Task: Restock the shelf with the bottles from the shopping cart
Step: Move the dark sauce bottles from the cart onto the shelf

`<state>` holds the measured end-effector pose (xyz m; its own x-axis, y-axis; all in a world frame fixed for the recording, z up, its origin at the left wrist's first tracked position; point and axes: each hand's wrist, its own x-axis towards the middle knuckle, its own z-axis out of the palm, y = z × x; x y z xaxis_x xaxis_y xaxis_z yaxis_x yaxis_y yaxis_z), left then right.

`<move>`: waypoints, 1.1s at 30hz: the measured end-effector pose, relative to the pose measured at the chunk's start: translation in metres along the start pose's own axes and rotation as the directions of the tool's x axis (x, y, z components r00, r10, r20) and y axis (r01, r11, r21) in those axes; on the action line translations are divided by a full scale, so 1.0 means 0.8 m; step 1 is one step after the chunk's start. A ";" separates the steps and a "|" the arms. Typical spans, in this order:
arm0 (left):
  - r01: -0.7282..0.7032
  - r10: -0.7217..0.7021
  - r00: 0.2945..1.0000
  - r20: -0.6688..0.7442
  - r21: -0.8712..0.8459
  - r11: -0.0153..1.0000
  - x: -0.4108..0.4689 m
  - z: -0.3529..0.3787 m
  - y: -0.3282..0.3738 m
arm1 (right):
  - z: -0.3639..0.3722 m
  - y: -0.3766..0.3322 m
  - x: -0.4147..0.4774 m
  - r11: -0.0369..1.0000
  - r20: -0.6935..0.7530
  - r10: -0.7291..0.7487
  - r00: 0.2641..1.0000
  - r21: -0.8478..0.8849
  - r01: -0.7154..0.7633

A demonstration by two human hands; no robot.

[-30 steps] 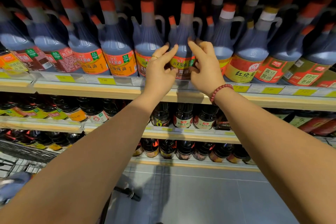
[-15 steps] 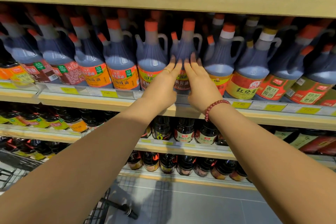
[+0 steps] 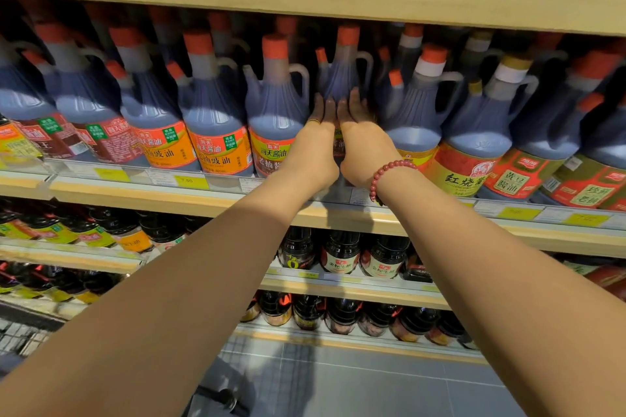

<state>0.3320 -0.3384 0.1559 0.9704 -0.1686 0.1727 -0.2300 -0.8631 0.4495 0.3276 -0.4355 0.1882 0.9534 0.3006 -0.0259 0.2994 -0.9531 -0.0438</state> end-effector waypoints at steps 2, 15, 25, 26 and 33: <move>-0.011 0.010 0.999 -0.051 -0.010 1.000 0.008 0.013 -0.007 | 0.001 0.000 0.004 0.998 0.004 0.008 1.000 -0.062 -0.008; -0.044 0.029 0.995 -0.098 -0.155 0.987 0.004 0.018 -0.016 | 0.013 -0.006 -0.004 0.964 -0.096 0.023 0.995 0.266 0.004; 0.014 -0.080 0.971 -0.227 -0.278 0.961 -0.137 -0.033 -0.036 | 0.013 -0.070 -0.113 0.883 -0.217 -0.168 0.962 0.400 0.244; 0.050 -0.118 0.968 -0.220 -0.291 0.955 -0.155 -0.039 -0.040 | 0.013 -0.080 -0.122 0.872 -0.215 -0.195 0.957 0.409 0.269; 0.244 -0.295 0.933 -0.207 -0.240 0.940 -0.278 -0.092 -0.102 | 0.019 -0.170 -0.147 0.801 -0.171 -0.351 0.921 0.454 0.390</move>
<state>0.1294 -0.1952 0.1455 0.9579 0.1960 0.2097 0.0031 -0.7377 0.6752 0.1746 -0.3408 0.1816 0.7792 0.6053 0.1625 0.5943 -0.6313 -0.4982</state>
